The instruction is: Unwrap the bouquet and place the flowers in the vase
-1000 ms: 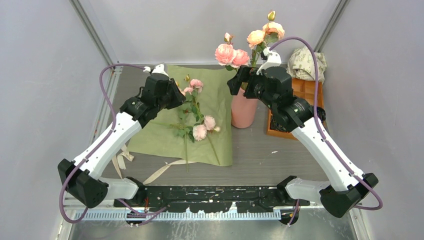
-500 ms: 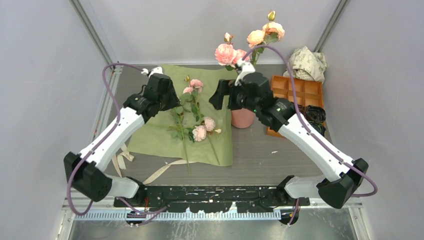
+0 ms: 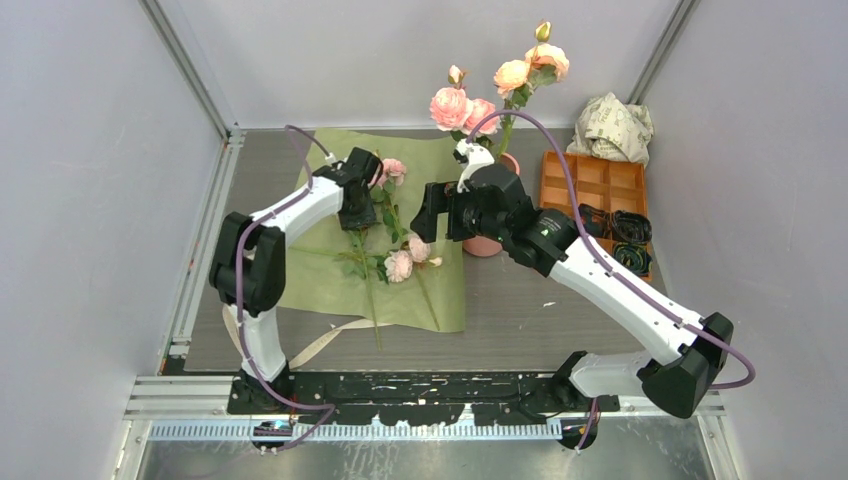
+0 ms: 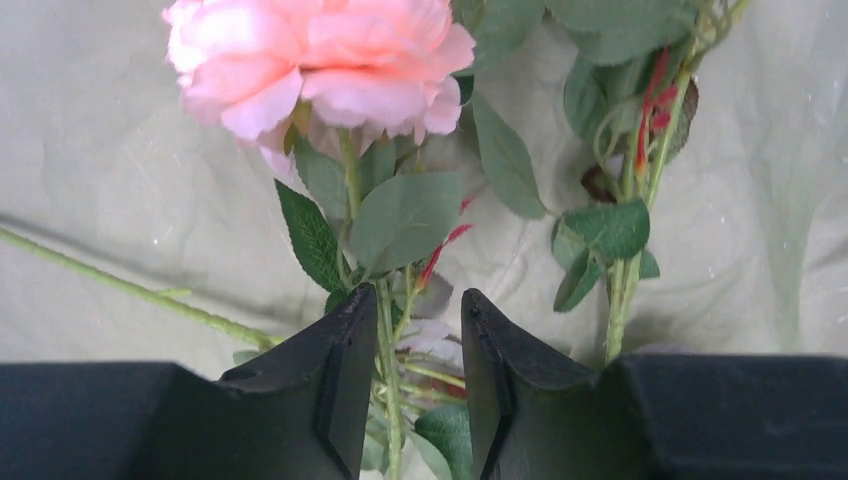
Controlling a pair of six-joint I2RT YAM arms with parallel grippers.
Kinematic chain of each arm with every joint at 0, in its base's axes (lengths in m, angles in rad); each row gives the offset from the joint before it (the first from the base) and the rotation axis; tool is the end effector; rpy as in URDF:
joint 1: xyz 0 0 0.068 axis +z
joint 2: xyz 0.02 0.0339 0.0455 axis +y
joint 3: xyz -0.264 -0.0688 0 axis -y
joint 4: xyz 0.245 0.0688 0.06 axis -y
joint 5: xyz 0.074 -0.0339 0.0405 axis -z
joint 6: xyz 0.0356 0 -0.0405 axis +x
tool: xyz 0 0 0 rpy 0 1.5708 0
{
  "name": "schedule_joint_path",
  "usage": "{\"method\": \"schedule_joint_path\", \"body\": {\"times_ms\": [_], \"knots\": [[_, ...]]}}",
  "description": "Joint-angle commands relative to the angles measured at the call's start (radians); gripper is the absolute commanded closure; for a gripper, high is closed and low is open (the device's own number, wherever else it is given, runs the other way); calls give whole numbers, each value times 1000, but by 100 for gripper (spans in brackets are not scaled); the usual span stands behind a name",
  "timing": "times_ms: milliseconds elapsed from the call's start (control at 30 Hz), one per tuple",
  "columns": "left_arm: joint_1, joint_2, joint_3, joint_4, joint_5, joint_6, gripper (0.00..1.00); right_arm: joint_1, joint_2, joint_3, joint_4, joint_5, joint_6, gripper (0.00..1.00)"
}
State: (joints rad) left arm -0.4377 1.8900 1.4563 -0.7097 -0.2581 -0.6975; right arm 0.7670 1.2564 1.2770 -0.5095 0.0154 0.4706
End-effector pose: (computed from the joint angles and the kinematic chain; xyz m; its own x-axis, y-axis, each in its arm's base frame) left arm 0.3619 -0.1593 0.2170 -0.8334 -0.2956 -0.4669 -0.2888 0.9533 -0.0882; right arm 0.2011 0.1931 0.3781 -0.6116 0.0402 -0.7902 -0.4564 0.7978 0.3939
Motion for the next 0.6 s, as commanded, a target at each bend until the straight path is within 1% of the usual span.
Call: {"method": "schedule_joint_path", "body": {"times_ms": [0, 167, 300, 567], "knots": [[19, 31, 88, -13, -50, 4, 63, 7, -42, -1, 37, 21, 3, 4], [52, 68, 101, -7, -68, 23, 63, 8, -30, 1, 40, 17, 1, 4], [98, 85, 87, 22, -36, 28, 64, 7, -24, 3, 39, 23, -3, 4], [109, 152, 106, 26, -16, 35, 65, 7, -6, 13, 40, 20, 2, 4]]}}
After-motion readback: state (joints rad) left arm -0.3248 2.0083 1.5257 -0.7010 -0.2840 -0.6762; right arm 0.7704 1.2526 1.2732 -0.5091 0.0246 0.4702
